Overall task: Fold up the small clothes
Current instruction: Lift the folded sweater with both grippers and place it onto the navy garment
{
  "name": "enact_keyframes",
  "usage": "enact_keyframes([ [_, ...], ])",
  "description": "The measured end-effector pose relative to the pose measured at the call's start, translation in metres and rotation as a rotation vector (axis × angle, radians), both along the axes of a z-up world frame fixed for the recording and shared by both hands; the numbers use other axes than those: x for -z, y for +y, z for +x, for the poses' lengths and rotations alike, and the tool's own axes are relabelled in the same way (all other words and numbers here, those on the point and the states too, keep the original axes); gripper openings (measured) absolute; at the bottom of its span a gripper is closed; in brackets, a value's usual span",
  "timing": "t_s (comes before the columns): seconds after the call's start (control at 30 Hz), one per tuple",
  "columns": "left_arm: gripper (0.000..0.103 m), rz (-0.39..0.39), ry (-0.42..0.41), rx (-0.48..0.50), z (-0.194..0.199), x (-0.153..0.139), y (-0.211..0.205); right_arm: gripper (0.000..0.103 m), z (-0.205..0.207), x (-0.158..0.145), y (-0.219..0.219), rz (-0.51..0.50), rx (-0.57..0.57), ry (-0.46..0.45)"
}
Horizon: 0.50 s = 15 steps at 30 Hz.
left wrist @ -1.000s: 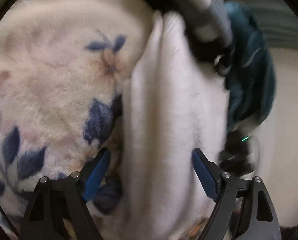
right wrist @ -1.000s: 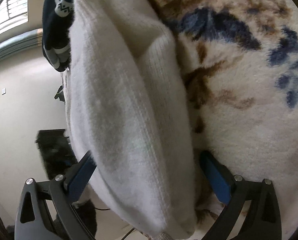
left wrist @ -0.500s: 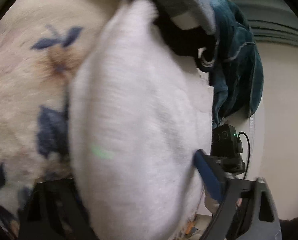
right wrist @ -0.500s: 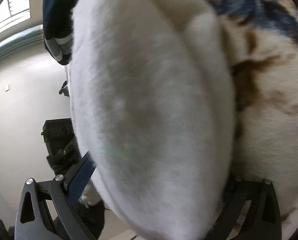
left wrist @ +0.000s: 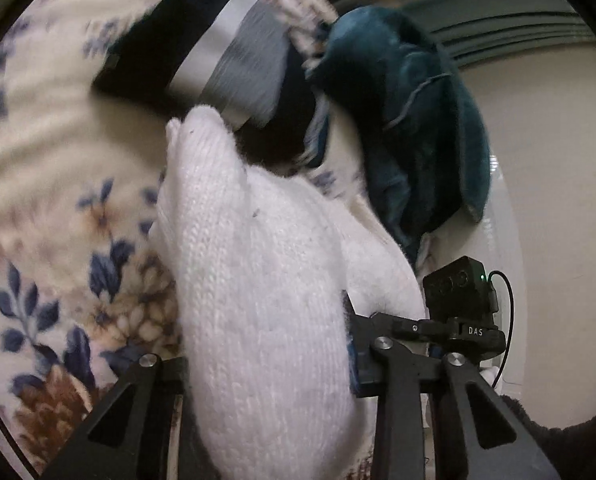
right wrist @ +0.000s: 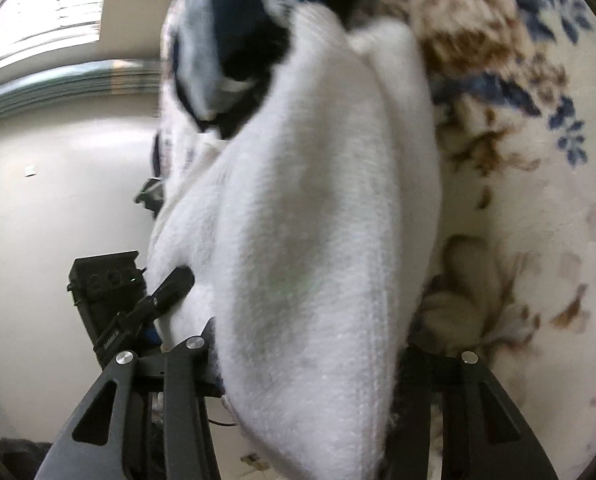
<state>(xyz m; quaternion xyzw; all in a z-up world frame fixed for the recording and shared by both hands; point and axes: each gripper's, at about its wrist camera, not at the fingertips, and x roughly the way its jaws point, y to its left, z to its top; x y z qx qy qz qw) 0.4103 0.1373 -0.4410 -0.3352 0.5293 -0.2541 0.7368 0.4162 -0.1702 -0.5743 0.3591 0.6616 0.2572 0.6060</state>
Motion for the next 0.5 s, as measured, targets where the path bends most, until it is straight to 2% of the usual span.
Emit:
enact_keyframes([
  [0.17, 0.029, -0.014, -0.103, -0.008, 0.032, -0.073, 0.011, 0.049, 0.015, -0.075, 0.007, 0.019, 0.018, -0.107],
  [0.23, 0.029, -0.024, -0.148, -0.017, 0.06, -0.102, 0.015, 0.049, 0.034, -0.109, 0.012, 0.027, 0.031, -0.159],
  [0.33, 0.029, -0.017, -0.216, -0.022, 0.108, -0.13, 0.023, 0.049, 0.078, -0.152, 0.02, 0.023, 0.036, -0.236],
  [0.4, 0.029, -0.007, -0.241, -0.034, 0.138, -0.134, 0.032, 0.049, 0.113, -0.172, 0.027, 0.018, 0.035, -0.286],
  [0.5, 0.029, -0.006, -0.241, -0.054, 0.197, -0.114, 0.047, 0.049, 0.176, -0.18, 0.028, 0.018, 0.041, -0.333],
])
